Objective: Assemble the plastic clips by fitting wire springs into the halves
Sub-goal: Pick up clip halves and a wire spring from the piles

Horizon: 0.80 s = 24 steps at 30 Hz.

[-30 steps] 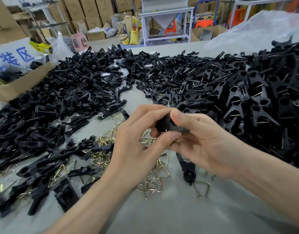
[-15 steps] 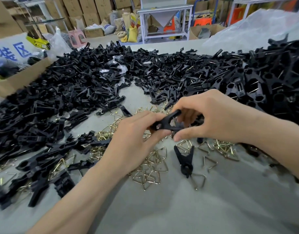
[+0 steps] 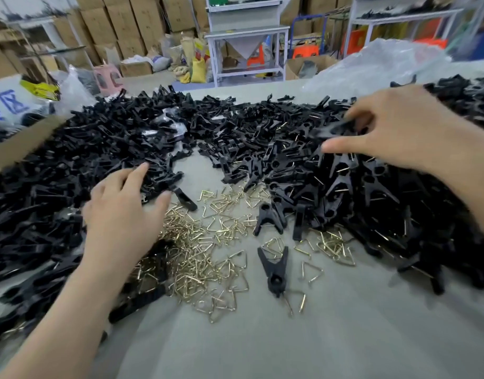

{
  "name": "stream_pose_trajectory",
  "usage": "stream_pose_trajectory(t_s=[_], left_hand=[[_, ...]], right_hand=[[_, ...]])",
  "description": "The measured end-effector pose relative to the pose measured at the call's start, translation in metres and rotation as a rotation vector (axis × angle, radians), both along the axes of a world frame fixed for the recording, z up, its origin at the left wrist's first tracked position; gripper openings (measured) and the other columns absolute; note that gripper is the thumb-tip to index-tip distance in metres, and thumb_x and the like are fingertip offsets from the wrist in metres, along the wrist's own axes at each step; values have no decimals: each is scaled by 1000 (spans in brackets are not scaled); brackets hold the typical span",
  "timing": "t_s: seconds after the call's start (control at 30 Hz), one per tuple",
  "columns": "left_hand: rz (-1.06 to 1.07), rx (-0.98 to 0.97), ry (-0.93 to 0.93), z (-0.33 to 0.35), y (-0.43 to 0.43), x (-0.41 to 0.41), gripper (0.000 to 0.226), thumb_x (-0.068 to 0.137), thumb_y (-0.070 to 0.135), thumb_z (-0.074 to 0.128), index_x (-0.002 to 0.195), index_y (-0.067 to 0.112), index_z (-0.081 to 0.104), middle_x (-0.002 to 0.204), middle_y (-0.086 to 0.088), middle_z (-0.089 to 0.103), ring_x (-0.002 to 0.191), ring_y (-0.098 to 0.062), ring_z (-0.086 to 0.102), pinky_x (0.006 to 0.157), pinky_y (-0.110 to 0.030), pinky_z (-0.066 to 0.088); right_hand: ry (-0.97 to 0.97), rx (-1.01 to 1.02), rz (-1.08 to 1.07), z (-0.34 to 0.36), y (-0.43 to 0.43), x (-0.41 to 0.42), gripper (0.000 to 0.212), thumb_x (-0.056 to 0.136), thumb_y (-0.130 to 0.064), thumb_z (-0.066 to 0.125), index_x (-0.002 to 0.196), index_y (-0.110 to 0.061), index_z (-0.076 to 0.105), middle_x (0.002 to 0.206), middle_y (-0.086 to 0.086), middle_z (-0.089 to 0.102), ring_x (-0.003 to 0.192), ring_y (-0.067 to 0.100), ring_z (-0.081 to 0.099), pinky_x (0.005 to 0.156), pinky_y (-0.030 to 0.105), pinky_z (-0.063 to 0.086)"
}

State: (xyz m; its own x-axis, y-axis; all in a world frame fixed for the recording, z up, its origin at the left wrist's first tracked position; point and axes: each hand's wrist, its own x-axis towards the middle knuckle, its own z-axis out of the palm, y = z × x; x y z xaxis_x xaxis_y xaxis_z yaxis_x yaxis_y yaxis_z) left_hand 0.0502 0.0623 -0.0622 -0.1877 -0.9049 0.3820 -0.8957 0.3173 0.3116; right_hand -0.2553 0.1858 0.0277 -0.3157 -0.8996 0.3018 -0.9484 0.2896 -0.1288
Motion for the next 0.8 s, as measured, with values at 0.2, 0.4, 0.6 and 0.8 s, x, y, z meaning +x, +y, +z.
stream_pose_trajectory(t_s=[0.2,0.4,0.6,0.8], left_hand=[[132,343,-251,-1,-10,18,39,91,42,58,124,22,59,127,-13,55,114,-35,52,96,-45,45],[36,237,12,6,-4,15,17,88,11,65,103,17,72,99,-6,67,81,-19,55,75,-25,42],[0,260,466,9,-12,18,51,85,10,66,129,34,55,101,3,64,80,-16,63,65,-24,46],[-54,242,756,11,-11,17,49,90,3,57,127,35,54,103,5,65,85,-17,65,76,-39,58]], right_hand=[[10,5,-41,-5,-6,8,113,49,-86,28,140,-22,43,146,15,35,135,38,26,109,56,26],[-171,124,422,-52,-38,91,48,86,-53,51,128,-30,57,139,1,46,137,24,24,113,45,23],[-179,223,642,-71,-104,151,28,95,-30,56,122,-29,62,119,0,63,107,16,56,101,38,42],[-285,143,569,-86,-119,149,21,93,-14,57,111,-15,68,111,0,68,87,8,57,85,19,46]])
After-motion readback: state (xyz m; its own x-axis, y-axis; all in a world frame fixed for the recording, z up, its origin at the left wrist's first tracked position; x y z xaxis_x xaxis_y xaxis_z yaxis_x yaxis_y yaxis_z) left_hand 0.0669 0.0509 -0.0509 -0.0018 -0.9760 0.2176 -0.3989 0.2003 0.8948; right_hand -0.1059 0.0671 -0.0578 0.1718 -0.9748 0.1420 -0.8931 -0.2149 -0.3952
